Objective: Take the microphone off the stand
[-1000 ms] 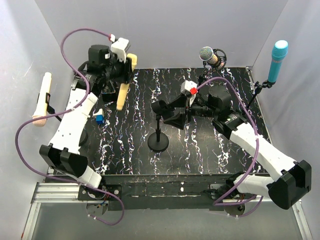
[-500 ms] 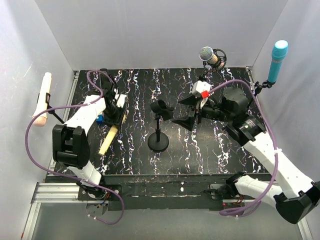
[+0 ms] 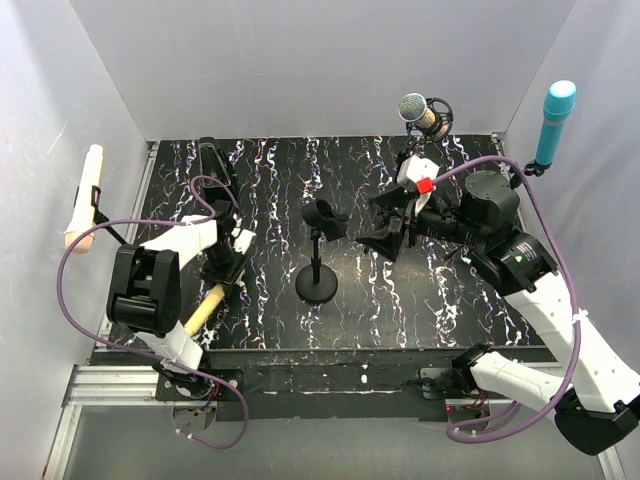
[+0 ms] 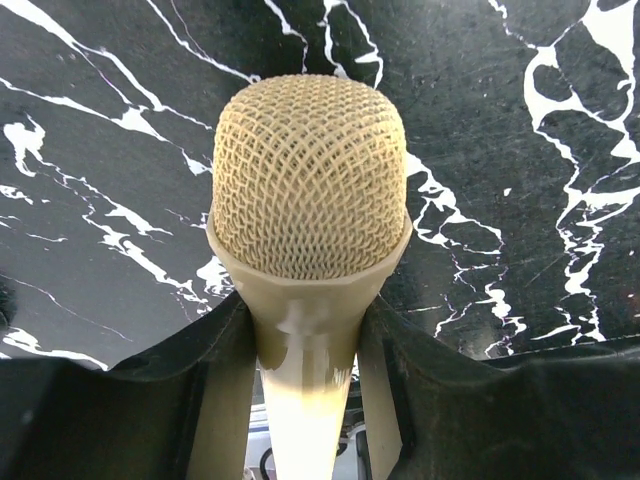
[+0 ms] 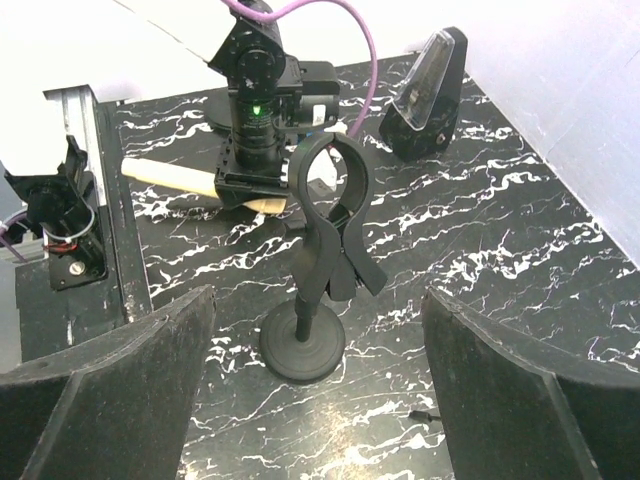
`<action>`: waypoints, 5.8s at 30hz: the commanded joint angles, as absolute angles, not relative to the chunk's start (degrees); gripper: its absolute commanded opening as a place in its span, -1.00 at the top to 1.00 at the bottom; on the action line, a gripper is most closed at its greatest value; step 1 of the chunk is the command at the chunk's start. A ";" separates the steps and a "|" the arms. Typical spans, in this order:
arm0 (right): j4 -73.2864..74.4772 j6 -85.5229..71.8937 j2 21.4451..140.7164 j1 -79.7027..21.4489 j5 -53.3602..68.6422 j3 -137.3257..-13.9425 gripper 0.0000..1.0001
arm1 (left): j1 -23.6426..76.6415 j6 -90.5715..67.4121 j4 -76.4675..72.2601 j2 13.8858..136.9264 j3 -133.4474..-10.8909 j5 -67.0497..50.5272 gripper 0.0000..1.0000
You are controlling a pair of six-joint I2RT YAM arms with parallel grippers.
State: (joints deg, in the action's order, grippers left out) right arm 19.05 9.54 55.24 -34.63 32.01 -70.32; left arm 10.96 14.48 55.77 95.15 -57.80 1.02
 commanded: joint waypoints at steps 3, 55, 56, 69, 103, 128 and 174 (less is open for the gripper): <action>21.96 11.07 56.51 -34.54 31.29 -74.52 -0.81 | 10.64 16.35 55.27 91.16 -59.14 1.23 -0.27; 22.15 11.52 73.38 -36.65 40.69 -84.64 -0.84 | 8.61 17.84 69.51 63.10 -84.29 -27.60 -0.96; 22.06 11.25 73.91 -36.91 40.95 -84.55 -0.84 | 8.61 17.93 70.22 63.63 -84.46 -27.60 -0.96; 16.44 8.44 78.57 -40.08 34.81 -82.09 -0.75 | 8.61 15.65 69.79 62.31 -82.09 -29.53 -0.96; -0.09 8.00 114.25 -40.34 10.90 -122.07 0.56 | 8.17 14.50 73.56 60.82 -81.82 -26.45 -0.96; 0.53 4.22 103.12 -39.46 24.16 -117.88 -0.72 | 8.09 10.97 74.08 64.07 -83.50 -33.12 -0.96; 32.44 42.79 87.01 -10.20 34.63 -110.74 -0.72 | 8.70 18.45 63.63 77.52 -98.35 -48.69 -0.96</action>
